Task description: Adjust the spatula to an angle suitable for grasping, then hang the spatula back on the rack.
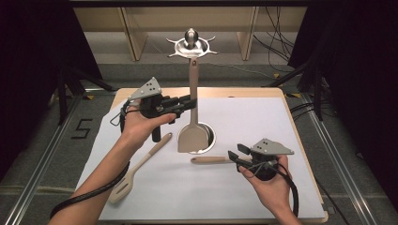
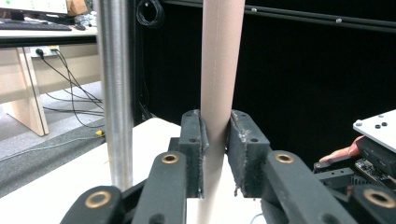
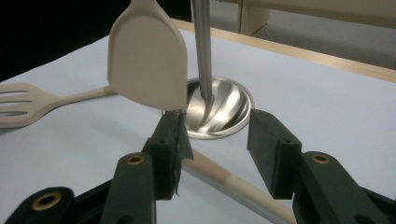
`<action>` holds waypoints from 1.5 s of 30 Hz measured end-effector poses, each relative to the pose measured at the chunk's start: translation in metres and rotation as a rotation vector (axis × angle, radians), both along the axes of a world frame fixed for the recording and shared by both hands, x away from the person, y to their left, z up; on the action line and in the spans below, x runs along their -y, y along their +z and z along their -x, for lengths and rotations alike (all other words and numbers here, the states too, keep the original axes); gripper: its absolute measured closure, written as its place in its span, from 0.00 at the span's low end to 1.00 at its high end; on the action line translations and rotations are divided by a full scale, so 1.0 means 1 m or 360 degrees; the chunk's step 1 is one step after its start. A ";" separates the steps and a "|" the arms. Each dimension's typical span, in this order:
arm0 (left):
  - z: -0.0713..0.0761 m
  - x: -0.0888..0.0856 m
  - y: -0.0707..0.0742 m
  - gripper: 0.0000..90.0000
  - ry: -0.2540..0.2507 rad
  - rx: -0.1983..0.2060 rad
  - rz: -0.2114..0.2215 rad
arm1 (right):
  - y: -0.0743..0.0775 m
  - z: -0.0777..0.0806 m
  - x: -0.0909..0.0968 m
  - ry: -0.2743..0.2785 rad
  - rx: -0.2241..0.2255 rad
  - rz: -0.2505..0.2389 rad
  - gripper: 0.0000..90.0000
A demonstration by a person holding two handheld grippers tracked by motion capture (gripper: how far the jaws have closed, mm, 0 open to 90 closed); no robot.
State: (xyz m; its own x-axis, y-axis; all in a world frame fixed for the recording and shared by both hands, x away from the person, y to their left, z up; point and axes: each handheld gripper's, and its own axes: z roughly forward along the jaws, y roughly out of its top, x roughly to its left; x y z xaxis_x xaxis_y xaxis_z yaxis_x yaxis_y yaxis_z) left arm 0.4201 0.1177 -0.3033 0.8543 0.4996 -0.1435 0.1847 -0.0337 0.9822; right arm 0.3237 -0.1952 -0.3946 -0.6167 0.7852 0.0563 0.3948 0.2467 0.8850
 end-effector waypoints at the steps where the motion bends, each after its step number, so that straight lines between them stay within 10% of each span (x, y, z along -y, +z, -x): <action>1: 0.001 -0.002 0.001 0.79 0.0007 0.0010 -0.0002 | 0.000 0.001 0.000 -0.0017 -0.0018 -0.0010 0.62; 6: 0.013 -0.022 0.004 0.71 0.0084 0.0080 -0.0032 | -0.001 0.000 0.002 -0.0027 0.0008 -0.0003 0.61; 21: 0.023 -0.033 0.032 0.97 0.0397 0.0176 0.0041 | 0.001 0.001 0.010 -0.0066 -0.0078 -0.0048 0.61; 45: 0.019 -0.006 0.069 0.99 0.0416 0.0305 0.0141 | -0.006 0.001 0.015 -0.0051 -0.0061 -0.0068 0.61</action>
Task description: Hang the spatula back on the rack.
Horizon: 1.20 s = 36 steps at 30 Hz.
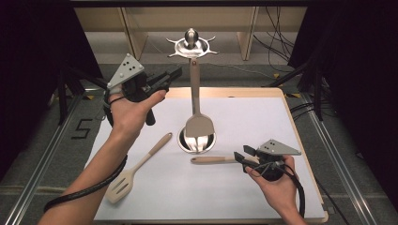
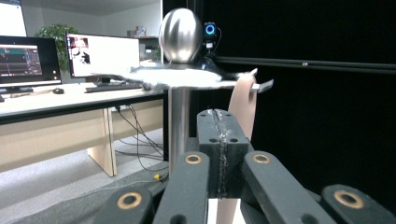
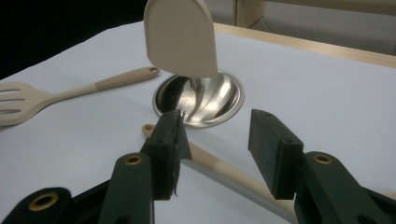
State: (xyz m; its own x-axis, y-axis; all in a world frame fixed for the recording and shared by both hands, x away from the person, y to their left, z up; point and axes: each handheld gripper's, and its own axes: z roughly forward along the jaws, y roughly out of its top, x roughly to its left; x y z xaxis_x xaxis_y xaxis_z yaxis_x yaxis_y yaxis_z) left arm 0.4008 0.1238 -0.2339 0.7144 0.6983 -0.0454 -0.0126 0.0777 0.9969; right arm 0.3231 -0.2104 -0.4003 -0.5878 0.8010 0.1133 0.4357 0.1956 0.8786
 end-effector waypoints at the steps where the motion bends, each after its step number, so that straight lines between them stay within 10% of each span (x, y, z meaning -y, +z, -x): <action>1: 0.000 0.000 0.000 0.99 0.0000 0.0000 0.0000 | 0.001 0.001 0.002 -0.0003 0.0027 0.0051 0.61; 36: -0.021 -0.010 0.010 0.99 0.0146 0.0038 0.0042 | 0.003 0.005 0.000 -0.0029 -0.0043 0.0011 0.61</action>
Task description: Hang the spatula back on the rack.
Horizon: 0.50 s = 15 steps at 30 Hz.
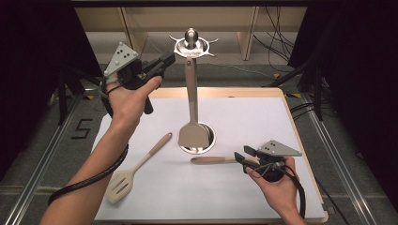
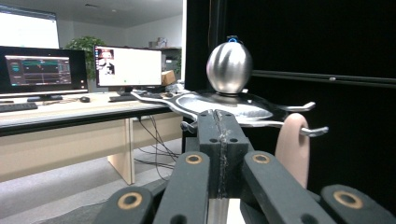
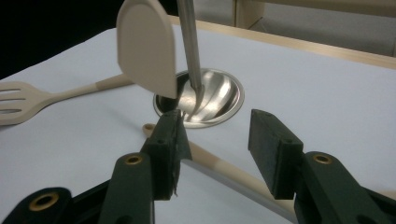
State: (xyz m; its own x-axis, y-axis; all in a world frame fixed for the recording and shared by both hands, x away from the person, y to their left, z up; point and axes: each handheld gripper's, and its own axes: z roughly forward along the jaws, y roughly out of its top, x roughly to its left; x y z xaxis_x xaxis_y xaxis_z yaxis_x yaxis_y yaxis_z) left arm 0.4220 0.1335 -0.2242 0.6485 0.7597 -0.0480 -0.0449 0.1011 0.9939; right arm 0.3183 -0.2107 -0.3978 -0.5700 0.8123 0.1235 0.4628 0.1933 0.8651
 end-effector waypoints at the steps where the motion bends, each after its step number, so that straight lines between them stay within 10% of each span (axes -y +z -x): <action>1: -0.001 0.000 0.000 0.99 0.0007 0.0002 0.0002 | 0.000 0.000 0.000 0.0005 -0.0001 0.0003 0.61; 15: -0.015 0.000 0.000 0.99 0.0089 -0.0012 -0.0002 | -0.001 -0.003 0.002 0.0016 0.0064 0.0003 0.61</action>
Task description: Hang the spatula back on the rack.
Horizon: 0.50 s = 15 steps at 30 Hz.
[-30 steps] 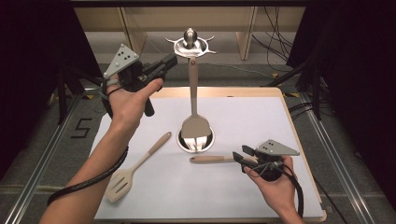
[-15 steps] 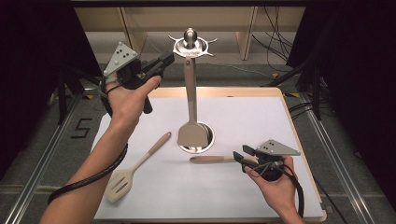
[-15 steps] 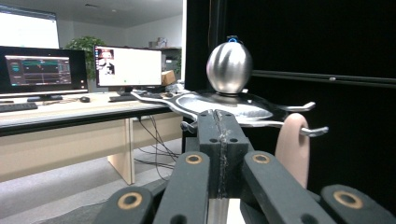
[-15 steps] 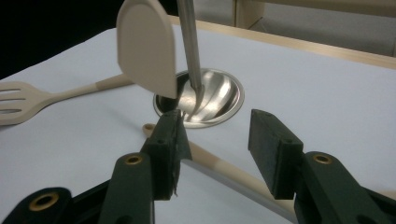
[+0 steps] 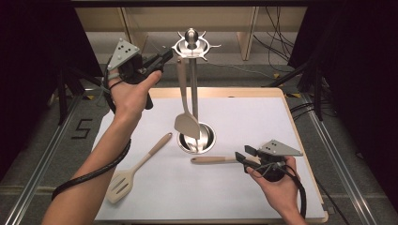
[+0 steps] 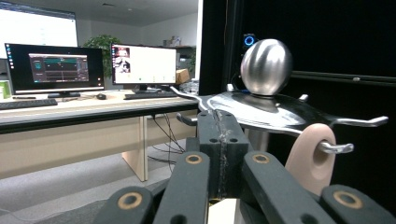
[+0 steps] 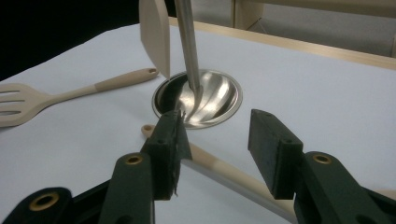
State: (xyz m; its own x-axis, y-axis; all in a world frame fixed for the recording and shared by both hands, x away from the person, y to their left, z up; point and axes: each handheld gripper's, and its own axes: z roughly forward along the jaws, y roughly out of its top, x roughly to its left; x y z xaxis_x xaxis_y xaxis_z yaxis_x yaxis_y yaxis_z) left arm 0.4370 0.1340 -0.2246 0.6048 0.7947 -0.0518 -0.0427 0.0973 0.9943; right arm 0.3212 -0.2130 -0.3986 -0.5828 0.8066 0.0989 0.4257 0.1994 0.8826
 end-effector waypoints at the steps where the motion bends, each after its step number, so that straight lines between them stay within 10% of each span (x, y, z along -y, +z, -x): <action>1: -0.001 0.000 0.000 0.99 0.0003 0.0000 0.0000 | 0.000 0.000 0.000 0.0004 -0.0013 -0.0014 0.62; 15: -0.012 0.001 -0.002 0.99 0.0029 -0.0033 -0.0017 | 0.002 0.002 0.001 -0.0024 -0.0045 0.0010 0.61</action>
State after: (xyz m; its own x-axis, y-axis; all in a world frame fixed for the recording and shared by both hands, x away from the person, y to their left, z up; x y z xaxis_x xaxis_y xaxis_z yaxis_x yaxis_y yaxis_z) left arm 0.4490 0.1325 -0.2266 0.5892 0.8060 -0.0557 -0.0235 0.0861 0.9960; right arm 0.3190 -0.2135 -0.3968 -0.5676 0.8159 0.1100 0.4536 0.1984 0.8689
